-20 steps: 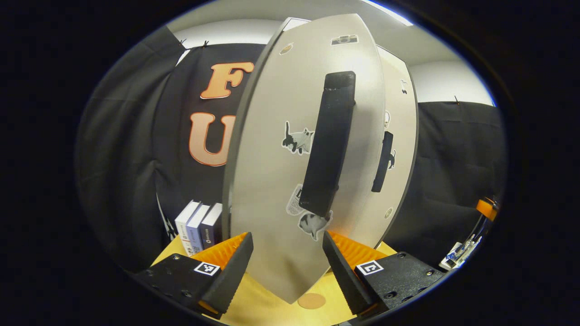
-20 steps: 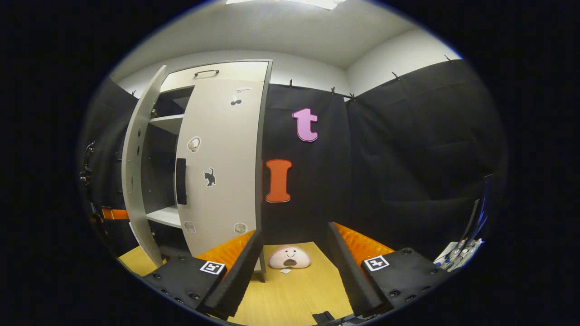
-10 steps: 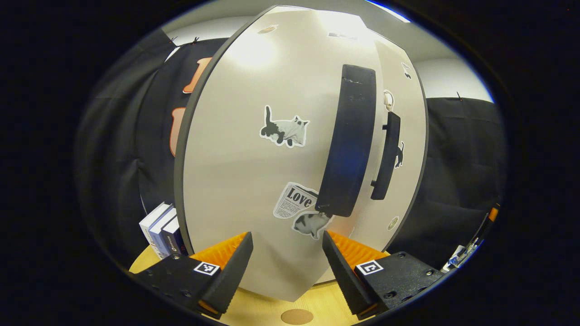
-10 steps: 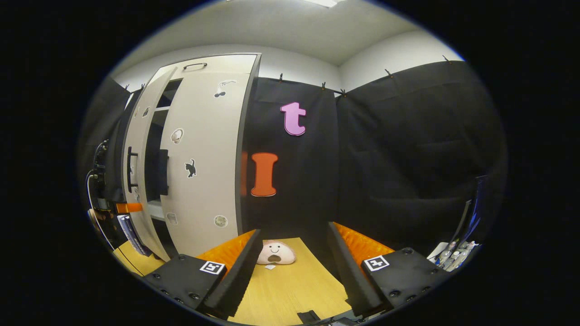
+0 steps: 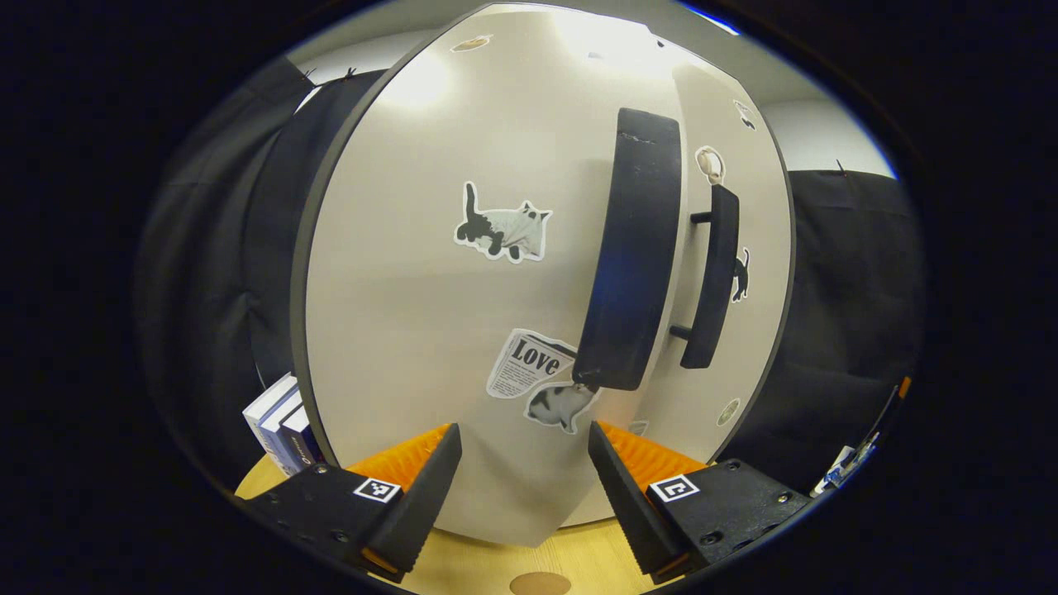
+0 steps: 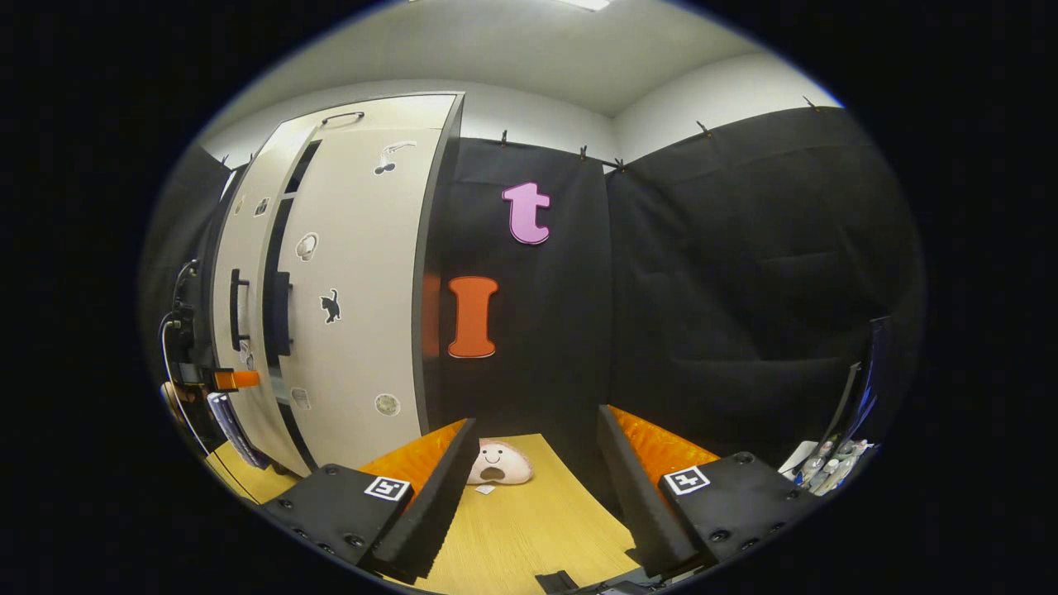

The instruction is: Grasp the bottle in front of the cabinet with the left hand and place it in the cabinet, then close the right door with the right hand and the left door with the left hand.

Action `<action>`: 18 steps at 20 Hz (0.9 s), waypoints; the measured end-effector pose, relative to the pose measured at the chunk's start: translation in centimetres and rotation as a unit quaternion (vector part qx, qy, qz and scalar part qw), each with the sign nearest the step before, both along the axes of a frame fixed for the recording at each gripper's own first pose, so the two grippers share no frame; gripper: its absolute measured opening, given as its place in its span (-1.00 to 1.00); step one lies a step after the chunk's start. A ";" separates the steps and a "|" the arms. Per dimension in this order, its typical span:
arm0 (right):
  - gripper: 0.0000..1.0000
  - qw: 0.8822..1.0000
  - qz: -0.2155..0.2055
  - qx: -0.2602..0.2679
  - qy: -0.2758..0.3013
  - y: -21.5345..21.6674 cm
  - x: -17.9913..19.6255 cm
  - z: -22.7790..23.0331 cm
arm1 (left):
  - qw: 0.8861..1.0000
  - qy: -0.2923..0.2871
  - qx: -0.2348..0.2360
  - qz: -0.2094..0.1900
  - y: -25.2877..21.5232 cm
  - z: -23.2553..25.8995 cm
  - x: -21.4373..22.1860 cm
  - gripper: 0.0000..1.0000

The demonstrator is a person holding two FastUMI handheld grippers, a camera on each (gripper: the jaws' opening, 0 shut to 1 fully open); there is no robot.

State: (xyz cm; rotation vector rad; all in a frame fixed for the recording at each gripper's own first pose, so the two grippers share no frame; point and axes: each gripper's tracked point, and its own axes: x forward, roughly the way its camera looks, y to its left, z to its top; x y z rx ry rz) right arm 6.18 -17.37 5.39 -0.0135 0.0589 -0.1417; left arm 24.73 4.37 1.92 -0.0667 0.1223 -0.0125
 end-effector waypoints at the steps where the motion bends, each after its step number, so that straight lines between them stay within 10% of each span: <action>1: 0.91 1.000 0.001 0.002 0.001 0.0 0.3 -0.1 | 1.000 0.002 0.000 0.002 0.0 0.0 0.0 0.89; 18: 0.91 0.998 0.068 0.016 -0.005 5.6 2.8 1.2 | 0.997 -0.058 0.043 0.024 1.3 11.1 -12.0 0.89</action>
